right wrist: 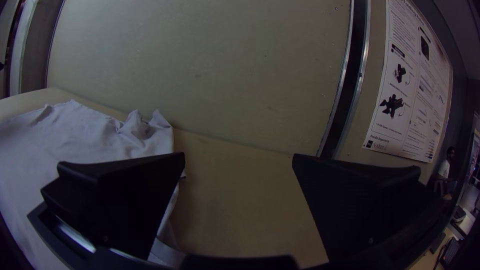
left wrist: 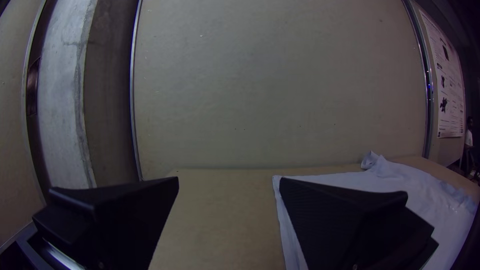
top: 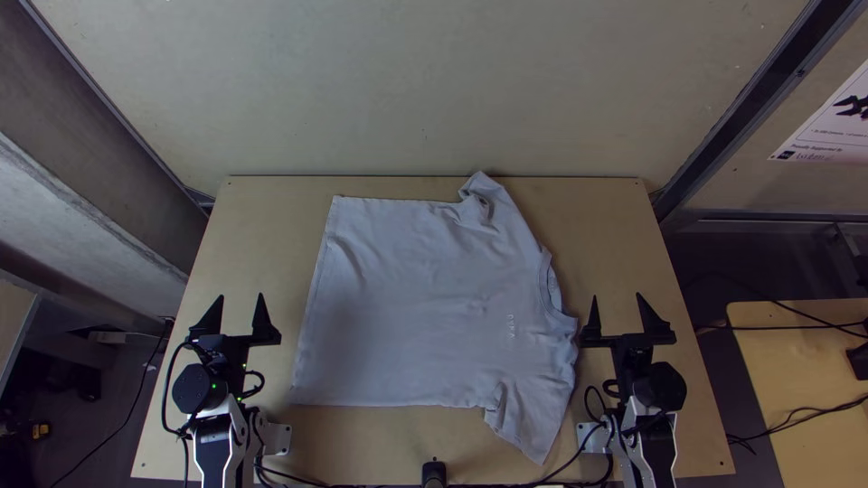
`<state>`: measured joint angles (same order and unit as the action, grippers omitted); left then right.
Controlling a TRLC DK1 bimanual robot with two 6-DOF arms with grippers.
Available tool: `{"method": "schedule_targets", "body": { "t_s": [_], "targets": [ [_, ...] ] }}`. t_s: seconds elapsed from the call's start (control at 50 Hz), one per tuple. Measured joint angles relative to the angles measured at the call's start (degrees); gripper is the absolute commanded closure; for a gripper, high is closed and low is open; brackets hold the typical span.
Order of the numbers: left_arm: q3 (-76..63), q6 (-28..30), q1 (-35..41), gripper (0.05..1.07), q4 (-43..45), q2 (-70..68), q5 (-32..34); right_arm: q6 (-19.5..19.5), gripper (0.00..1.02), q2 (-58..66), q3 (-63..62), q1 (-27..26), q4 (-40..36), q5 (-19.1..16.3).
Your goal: Fold the t-shirt
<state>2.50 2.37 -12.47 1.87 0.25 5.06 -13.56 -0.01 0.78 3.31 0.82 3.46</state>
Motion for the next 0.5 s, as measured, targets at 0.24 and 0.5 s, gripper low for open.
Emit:
{"method": "schedule_targets", "body": {
  "t_s": [0.24,0.5],
  "targets": [
    [0.00,-1.11,0.37,0.10,-0.26,0.00,-1.09,0.00,0.04,0.00,0.00,0.31,0.00,-0.02],
    [0.00,-1.29,0.37,0.10,-0.26,0.00,-1.27,0.00,0.04,0.00,0.00,0.33,0.00,0.00]
  ]
}}
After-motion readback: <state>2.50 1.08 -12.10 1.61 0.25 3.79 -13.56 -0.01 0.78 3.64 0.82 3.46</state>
